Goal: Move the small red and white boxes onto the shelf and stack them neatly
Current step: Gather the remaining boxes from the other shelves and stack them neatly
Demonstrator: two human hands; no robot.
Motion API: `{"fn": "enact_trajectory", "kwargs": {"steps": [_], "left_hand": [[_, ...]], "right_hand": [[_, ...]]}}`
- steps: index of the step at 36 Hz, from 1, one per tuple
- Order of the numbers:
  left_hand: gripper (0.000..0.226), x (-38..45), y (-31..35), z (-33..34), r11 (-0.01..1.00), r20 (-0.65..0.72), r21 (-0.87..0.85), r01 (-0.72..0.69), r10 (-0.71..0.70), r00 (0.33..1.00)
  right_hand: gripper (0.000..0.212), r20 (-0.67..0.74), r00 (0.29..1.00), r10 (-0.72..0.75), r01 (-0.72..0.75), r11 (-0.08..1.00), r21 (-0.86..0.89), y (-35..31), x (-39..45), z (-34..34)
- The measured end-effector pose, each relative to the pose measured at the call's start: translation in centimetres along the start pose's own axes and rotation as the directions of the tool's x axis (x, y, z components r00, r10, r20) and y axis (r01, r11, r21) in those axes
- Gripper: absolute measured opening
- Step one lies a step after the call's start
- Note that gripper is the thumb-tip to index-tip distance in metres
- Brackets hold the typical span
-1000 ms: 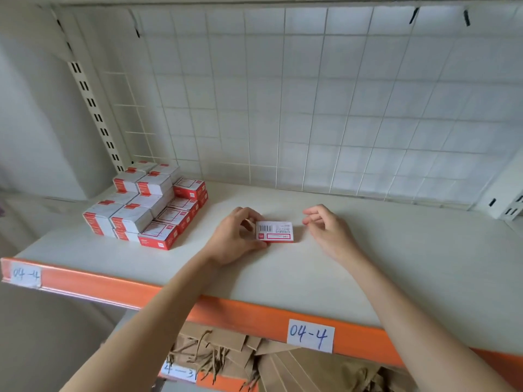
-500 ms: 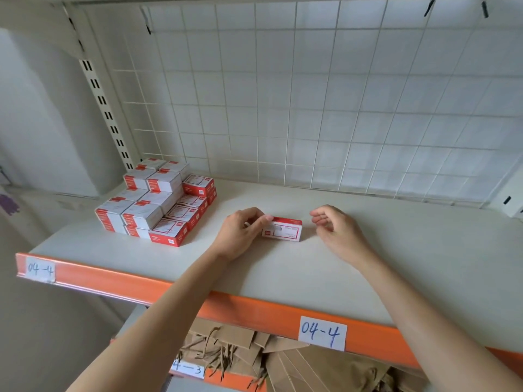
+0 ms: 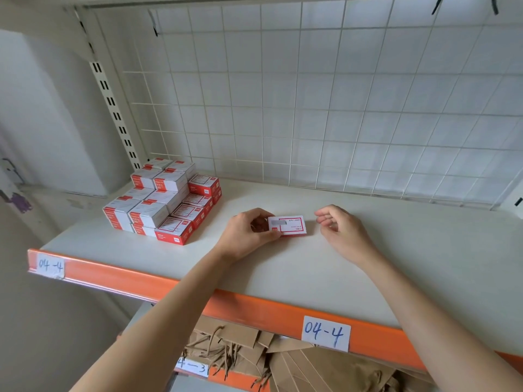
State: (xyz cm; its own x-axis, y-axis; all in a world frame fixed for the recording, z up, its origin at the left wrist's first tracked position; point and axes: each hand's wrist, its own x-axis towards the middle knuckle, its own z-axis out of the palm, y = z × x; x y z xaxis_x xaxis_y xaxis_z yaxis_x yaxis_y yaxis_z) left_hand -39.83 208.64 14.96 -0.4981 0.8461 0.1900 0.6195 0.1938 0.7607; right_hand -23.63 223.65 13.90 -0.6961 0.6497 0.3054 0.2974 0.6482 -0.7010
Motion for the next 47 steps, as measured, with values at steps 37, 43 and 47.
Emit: {"fn": "enact_trajectory", "kwargs": {"steps": [37, 43, 47], "left_hand": [[0.018, -0.8, 0.8, 0.1, 0.951, 0.123, 0.202, -0.234, 0.212, 0.97], [0.015, -1.1, 0.7, 0.1, 0.954, 0.098, 0.156, -0.255, 0.242, 0.965], [0.018, -1.1, 0.6, 0.1, 0.951, 0.113, 0.14, -0.275, 0.261, 0.959]], "right_hand": [[0.035, 0.24, 0.971, 0.011, 0.06, 0.956, -0.286, -3.2, 3.8, 1.3], [0.041, 0.279, 0.958, 0.068, 0.042, 0.927, -0.372, -4.0, 6.6, 2.2], [0.04, 0.301, 0.945, 0.131, -0.01, 0.928, -0.372, -3.9, 6.5, 2.5]]}}
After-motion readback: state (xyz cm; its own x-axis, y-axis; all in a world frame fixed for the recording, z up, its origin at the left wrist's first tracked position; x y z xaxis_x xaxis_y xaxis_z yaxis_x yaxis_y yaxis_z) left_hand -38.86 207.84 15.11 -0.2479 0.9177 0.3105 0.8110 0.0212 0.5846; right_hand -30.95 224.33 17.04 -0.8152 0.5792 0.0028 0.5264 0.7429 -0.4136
